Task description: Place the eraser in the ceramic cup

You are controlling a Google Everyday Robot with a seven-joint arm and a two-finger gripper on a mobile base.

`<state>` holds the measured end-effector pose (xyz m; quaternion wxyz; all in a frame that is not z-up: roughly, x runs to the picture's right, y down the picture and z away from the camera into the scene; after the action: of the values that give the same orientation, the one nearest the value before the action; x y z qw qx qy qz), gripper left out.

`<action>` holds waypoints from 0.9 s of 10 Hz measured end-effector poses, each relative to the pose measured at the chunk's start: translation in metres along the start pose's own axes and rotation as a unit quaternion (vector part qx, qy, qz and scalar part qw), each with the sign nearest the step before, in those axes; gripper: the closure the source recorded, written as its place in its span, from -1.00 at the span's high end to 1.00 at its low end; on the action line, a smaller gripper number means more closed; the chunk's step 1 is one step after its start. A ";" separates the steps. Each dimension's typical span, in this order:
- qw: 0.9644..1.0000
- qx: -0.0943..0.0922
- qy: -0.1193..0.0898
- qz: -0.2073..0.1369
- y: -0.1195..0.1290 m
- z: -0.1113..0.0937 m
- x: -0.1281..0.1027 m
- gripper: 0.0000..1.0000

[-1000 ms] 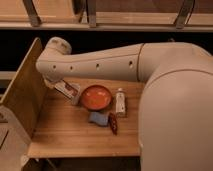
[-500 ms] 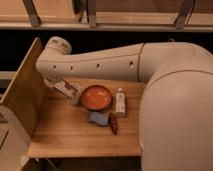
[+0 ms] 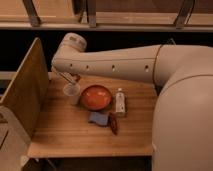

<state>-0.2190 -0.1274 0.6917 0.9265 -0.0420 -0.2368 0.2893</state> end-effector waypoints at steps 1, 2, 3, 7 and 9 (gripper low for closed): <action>1.000 0.001 -0.011 0.002 -0.003 0.003 0.002 -0.68; 1.000 -0.001 -0.024 0.009 -0.006 0.009 0.007 -0.68; 0.999 -0.004 -0.034 0.016 -0.007 0.015 0.013 -0.68; 0.996 -0.027 -0.086 0.025 0.001 0.038 0.017 -0.68; 0.994 -0.036 -0.102 0.023 0.006 0.047 0.017 -0.68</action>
<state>-0.2321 -0.1160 0.7393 0.8887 -0.0514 -0.3389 0.3045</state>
